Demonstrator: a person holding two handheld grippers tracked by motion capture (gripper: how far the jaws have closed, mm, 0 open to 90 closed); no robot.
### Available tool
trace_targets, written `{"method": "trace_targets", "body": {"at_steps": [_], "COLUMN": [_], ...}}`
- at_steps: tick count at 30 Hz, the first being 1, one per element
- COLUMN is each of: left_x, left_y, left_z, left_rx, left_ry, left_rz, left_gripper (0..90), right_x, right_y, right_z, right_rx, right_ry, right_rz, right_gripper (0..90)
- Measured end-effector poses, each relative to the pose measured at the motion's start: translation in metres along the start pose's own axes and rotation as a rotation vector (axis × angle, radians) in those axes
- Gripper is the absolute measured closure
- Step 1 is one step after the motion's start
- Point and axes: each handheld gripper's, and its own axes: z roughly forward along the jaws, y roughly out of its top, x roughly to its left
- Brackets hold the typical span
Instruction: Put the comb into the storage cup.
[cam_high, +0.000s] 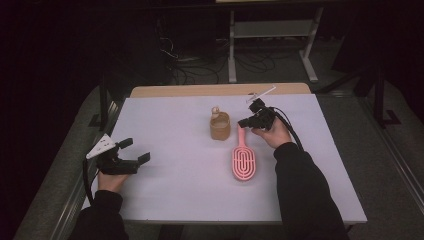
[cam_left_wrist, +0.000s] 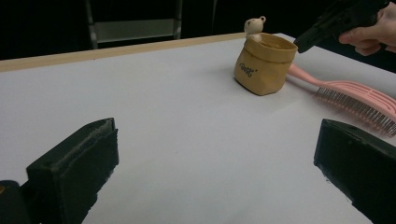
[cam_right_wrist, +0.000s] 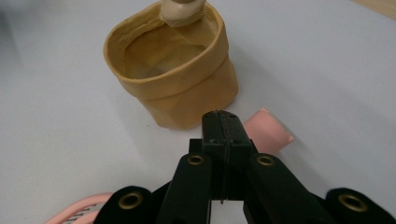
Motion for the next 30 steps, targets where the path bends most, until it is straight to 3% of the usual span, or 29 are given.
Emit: {"method": "trace_targets", "body": {"at_steps": [13,30], "left_x": [0.001,0.001], "left_y": [-0.001,-0.001], "left_z": [0.001,0.000], "left_rx": [0.007,0.010], "left_ry": [-0.001,-0.001], "left_rz": [-0.003,0.000], "left_gripper": [0.0,0.0], "right_x": [0.000,-0.003], "right_y": [-0.003,-0.011], "right_z": [0.020,0.032], "right_rx": [0.009,0.091], "right_ry": [0.020,-0.008], "right_rz": [0.008,0.007], "right_gripper": [88.8,88.8]}}
